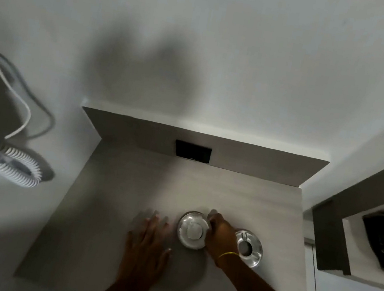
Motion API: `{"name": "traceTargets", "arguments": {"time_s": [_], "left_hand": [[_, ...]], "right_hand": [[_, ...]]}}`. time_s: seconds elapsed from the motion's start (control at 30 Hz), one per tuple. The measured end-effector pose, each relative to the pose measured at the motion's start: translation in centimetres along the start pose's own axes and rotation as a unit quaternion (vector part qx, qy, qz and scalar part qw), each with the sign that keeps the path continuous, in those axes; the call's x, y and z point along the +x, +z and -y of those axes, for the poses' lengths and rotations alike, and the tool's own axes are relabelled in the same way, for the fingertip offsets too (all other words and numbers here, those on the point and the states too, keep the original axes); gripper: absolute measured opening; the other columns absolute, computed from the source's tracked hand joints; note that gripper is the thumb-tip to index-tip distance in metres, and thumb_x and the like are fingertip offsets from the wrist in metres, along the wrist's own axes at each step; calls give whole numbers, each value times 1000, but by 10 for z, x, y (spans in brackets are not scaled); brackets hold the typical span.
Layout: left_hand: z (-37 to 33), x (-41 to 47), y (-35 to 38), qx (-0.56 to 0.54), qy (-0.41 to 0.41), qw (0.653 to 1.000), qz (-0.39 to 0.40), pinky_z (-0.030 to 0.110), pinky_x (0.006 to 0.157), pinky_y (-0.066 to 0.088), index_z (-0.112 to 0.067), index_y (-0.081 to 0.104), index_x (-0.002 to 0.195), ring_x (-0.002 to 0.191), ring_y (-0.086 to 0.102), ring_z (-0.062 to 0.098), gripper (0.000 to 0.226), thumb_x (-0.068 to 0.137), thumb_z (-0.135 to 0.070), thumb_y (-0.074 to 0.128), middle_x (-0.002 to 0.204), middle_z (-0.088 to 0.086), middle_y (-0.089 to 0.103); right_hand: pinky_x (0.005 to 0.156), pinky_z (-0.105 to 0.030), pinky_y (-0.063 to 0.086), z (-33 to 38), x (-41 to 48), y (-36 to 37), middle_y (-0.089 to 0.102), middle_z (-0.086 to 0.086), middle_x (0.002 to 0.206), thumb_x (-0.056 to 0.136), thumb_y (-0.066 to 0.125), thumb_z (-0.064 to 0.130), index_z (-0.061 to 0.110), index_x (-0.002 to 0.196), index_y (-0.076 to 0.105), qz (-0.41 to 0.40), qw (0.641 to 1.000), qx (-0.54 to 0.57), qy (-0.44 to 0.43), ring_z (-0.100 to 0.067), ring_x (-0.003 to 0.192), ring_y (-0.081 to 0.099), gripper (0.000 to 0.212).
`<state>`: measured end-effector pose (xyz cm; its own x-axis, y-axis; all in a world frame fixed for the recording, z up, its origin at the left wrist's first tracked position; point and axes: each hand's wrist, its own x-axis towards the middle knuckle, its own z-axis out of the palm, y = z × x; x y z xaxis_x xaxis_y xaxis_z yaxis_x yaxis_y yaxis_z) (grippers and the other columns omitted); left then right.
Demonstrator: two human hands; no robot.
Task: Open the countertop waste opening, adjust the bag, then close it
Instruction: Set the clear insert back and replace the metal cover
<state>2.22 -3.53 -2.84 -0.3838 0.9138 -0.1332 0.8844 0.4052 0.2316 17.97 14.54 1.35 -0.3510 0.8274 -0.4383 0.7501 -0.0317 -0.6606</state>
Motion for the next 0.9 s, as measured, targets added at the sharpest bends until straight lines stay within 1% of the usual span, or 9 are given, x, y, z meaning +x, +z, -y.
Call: {"name": "traceTargets", "arguments": {"time_s": [0.17,0.33,0.4,0.47,0.53,0.57,0.67,0.77,0.9], "left_hand": [[10,9,21,19,-24,999,33,72,109,47,-25,41,163,158,41,37,73,99,-58,47,174,10,38],[17,7,36,29,-10,999,41,69,121,25,-31,32,169,164,26,36,76,101,-62,44,180,9,22],[18,6,38,26,-4,999,31,71,120,26,-31,33,169,165,25,34,76,100,-61,45,180,9,23],[17,6,38,23,-3,999,26,74,119,30,-29,37,167,164,26,34,76,99,-61,45,179,10,26],[16,7,38,17,-7,999,28,75,119,31,-27,41,165,163,29,36,74,99,-60,44,178,12,29],[16,7,38,15,-9,999,30,76,118,31,-26,43,165,163,29,37,74,99,-59,43,178,13,29],[15,7,39,13,-8,1000,26,75,117,32,-25,45,164,163,29,38,72,99,-58,44,178,14,30],[17,8,41,11,-8,999,30,75,118,30,-26,44,164,164,27,38,71,100,-58,44,179,13,27],[24,5,49,15,-2,1000,24,75,121,25,-28,41,165,166,23,37,71,101,-58,44,180,12,24]], "right_hand": [[99,-43,50,-8,13,6,72,-20,118,96,59,5,4,118,66,11,999,-51,7,-40,114,66,23],[95,-43,49,-12,7,0,66,-18,124,100,61,14,7,127,62,35,995,-90,-27,-41,114,65,28],[86,-43,51,-19,0,-10,63,-15,122,96,65,18,9,125,64,2,992,-118,-43,-42,106,67,31],[84,-46,55,-29,-9,-23,64,-13,122,86,69,27,13,125,67,-45,980,-182,-63,-42,104,64,42],[88,-51,59,-36,-19,-37,57,-9,140,79,70,41,20,137,63,-59,965,-253,-40,-41,119,56,62],[90,-53,58,-37,-23,-41,48,-5,150,77,70,47,26,144,56,-52,961,-273,-11,-40,129,50,71],[97,-56,58,-41,-27,-45,26,3,165,78,68,55,37,154,37,-14,959,-283,22,-37,144,36,84],[98,-55,60,-43,-25,-46,32,-1,165,81,70,50,36,156,39,0,960,-279,25,-40,142,40,83],[89,-53,62,-45,-24,-38,41,-5,153,76,67,53,34,155,40,-1,950,-311,41,-41,127,50,85]]}}
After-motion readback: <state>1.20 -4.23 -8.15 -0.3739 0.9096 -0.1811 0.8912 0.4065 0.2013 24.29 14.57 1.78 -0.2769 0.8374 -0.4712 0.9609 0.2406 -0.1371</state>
